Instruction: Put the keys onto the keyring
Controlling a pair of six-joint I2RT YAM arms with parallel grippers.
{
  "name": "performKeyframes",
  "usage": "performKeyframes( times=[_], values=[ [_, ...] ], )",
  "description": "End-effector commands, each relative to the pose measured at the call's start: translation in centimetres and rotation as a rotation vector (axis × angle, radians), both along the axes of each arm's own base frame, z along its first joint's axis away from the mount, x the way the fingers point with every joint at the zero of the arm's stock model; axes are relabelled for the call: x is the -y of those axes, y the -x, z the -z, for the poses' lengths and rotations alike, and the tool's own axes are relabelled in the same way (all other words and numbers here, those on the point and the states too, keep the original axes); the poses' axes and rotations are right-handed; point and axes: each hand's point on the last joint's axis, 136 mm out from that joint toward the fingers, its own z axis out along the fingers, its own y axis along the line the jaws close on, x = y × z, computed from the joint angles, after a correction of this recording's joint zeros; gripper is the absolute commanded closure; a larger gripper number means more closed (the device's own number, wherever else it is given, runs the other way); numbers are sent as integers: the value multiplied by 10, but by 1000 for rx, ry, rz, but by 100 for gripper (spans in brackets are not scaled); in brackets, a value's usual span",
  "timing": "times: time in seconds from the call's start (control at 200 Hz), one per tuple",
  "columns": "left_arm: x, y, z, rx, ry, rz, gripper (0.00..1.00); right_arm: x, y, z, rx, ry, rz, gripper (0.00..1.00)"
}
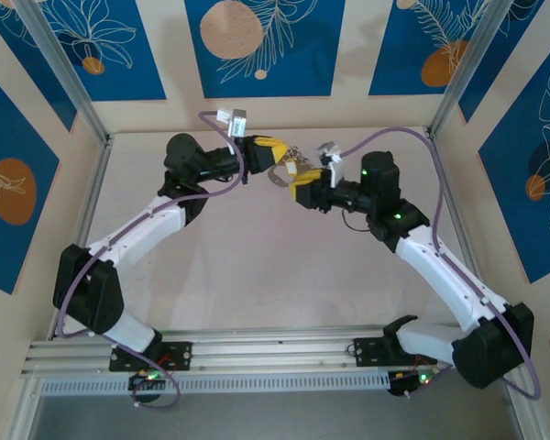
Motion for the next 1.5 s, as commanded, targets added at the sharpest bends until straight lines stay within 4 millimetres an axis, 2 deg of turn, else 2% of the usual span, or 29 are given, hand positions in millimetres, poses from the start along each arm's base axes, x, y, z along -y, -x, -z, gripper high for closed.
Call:
performKeyframes(
  times=[0.0,0.08,0.17,0.315,0.345,0.525,0.755,1.005,1.195,1.495],
  values=[
    [-10,15,-32,79,99,-15,100,26,9,-19,22,-53,33,61],
    [-12,16,-35,74,127,-11,100,41,7,-40,62,-103,77,60],
    [-13,17,-36,72,155,-7,100,49,4,-68,101,-167,96,60],
    [-17,16,-36,65,190,-22,100,44,-1,-107,137,-276,69,59],
    [-18,16,-36,64,198,-27,100,43,-2,-114,142,-303,63,56],
    [-20,13,-35,49,229,-52,100,34,-14,-138,136,-433,12,47],
    [-17,14,-35,43,241,-43,100,9,-22,-142,103,-492,-63,46],
    [-15,13,-35,46,241,-41,100,-18,-15,-136,84,-489,-138,47],
    [-15,14,-33,45,238,-40,100,-26,-12,-129,74,-479,-157,49],
    [-16,15,-34,50,235,-43,100,-31,-9,-122,56,-464,-171,59]
  ],
)
